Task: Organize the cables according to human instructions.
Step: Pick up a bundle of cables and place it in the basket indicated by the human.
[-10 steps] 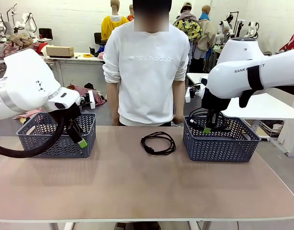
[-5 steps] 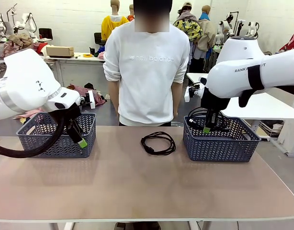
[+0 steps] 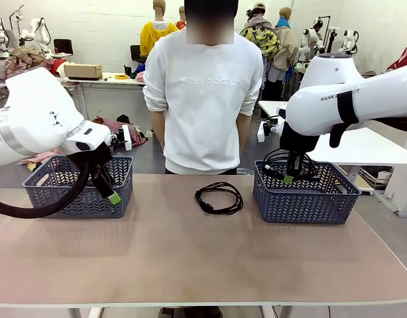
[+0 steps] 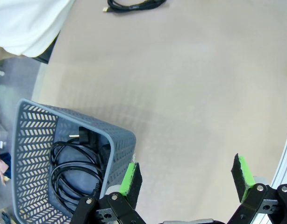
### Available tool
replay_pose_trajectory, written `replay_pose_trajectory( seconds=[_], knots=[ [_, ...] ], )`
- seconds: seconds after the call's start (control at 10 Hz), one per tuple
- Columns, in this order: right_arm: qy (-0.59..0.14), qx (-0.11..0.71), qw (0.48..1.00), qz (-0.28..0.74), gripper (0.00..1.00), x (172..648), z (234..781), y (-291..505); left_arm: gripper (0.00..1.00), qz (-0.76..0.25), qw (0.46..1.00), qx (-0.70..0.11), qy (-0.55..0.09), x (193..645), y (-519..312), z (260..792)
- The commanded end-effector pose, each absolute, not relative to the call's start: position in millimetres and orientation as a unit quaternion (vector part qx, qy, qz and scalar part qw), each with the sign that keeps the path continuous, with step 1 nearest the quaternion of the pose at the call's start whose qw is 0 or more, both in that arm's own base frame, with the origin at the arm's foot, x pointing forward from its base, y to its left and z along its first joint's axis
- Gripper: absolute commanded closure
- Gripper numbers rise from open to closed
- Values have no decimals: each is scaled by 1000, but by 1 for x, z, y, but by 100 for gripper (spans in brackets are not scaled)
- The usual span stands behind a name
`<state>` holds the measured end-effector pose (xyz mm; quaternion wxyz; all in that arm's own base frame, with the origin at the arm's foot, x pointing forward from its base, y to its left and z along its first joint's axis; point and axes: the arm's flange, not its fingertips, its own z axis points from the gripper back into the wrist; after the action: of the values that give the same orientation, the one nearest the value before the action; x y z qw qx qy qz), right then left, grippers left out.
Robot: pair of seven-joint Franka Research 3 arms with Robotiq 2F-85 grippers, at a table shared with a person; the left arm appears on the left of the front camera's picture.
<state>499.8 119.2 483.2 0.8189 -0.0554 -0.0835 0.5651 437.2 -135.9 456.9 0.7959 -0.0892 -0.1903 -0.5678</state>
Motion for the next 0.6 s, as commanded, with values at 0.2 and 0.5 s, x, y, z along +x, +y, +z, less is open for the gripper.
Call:
replay_pose_trajectory(
  seconds=[0.2,0.5],
  knots=[
    [-101,-67,781,612,87,546,469,95,0,-565,798,-87,-189,438,-134,458],
    [-99,-55,780,616,87,567,452,74,0,-565,798,-87,-189,438,-134,458]
  ],
)
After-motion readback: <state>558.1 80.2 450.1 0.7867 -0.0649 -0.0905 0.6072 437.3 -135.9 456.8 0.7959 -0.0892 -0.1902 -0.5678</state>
